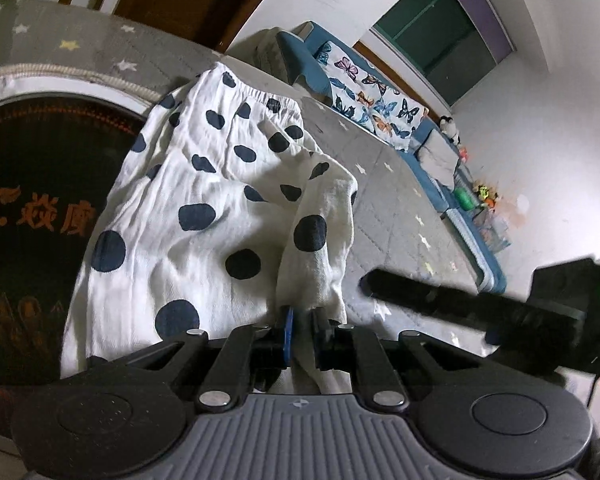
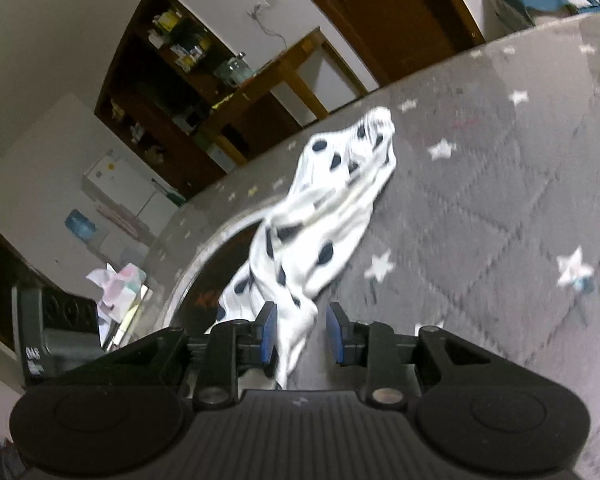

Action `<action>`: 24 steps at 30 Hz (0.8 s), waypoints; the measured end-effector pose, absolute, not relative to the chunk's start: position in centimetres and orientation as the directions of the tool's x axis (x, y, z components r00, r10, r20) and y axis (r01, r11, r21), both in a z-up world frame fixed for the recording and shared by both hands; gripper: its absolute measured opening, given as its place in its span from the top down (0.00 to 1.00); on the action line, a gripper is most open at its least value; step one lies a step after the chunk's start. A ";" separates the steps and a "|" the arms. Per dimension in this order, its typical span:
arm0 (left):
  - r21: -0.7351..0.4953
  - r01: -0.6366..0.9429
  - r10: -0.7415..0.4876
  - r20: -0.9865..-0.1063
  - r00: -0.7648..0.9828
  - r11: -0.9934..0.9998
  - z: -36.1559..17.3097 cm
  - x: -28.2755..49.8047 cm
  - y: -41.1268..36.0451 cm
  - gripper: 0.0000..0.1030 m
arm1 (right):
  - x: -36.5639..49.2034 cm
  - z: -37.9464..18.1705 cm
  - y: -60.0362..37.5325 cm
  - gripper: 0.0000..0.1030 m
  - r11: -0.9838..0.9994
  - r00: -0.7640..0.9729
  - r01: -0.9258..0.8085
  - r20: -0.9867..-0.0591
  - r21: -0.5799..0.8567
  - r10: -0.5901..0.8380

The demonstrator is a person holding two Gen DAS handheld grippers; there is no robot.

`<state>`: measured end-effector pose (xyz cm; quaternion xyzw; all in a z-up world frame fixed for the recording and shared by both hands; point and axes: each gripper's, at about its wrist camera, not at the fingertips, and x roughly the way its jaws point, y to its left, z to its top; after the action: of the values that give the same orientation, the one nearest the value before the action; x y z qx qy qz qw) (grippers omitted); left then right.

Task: Fold clothes

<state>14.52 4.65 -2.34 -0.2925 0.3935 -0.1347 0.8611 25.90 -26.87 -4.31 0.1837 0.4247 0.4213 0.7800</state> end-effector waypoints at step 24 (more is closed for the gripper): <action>-0.502 0.086 -0.439 -0.646 0.625 0.861 -1.2 7.7 4.7 0.75 | 20.6 -4.7 -28.5 0.96 0.683 0.472 -0.386 -0.504 0.620 0.723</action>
<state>7.74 4.69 -1.17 -0.2170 0.4062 -0.1501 0.8749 20.57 -28.49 -4.73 0.2161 0.3905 0.3341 0.8302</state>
